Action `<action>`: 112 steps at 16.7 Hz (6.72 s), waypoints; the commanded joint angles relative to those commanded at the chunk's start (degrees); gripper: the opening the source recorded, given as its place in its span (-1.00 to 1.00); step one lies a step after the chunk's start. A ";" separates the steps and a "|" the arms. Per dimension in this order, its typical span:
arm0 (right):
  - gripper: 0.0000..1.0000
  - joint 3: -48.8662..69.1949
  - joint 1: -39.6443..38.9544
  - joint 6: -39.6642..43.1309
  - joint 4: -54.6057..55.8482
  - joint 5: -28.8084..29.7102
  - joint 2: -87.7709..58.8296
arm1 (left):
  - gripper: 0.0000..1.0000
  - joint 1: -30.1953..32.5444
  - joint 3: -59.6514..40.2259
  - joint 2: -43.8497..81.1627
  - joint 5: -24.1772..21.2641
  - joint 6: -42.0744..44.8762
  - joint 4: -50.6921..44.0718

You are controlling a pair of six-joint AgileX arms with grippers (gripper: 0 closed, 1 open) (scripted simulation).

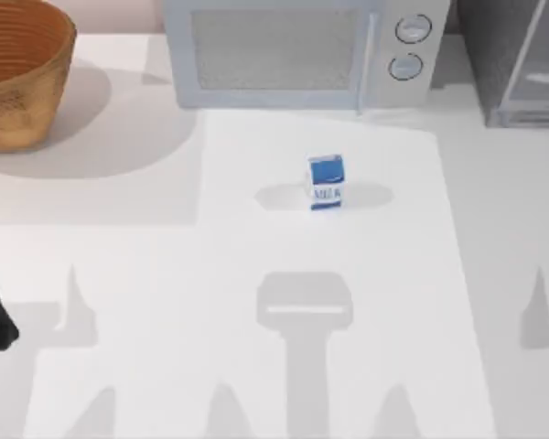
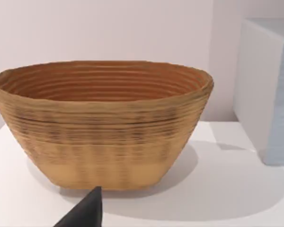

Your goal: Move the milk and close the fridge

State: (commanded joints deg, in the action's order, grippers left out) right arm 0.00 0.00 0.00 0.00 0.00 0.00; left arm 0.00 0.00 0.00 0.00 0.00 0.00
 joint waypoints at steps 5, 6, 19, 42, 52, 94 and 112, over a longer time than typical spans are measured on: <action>1.00 0.38 -3.96 -0.15 3.82 3.94 -3.64 | 1.00 0.00 0.00 0.00 0.00 0.00 0.00; 1.00 0.54 -6.41 -0.18 5.99 6.39 -5.76 | 1.00 0.00 0.00 0.00 0.00 0.00 0.00; 1.00 1.34 -50.34 -0.96 39.65 50.65 -41.69 | 1.00 0.00 0.00 0.00 0.00 0.00 0.00; 1.00 31.86 -47.85 -0.61 74.30 42.99 -106.45 | 1.00 0.00 0.00 0.00 0.00 0.00 0.00; 1.00 48.54 -42.88 -0.72 90.21 34.70 -139.15 | 1.00 0.00 0.00 0.00 0.00 0.00 0.00; -1.00 56.44 -39.65 -0.69 81.51 31.35 -138.21 | 1.00 0.00 0.00 0.00 0.00 0.00 0.00; -1.00 37.23 -17.61 -0.75 70.55 15.19 -105.96 | 1.00 0.00 0.00 0.00 0.00 0.00 0.00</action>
State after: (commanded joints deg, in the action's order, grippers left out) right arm 37.23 -17.61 -0.75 70.55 15.19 -105.96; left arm 0.00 0.00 0.00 0.00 0.00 0.00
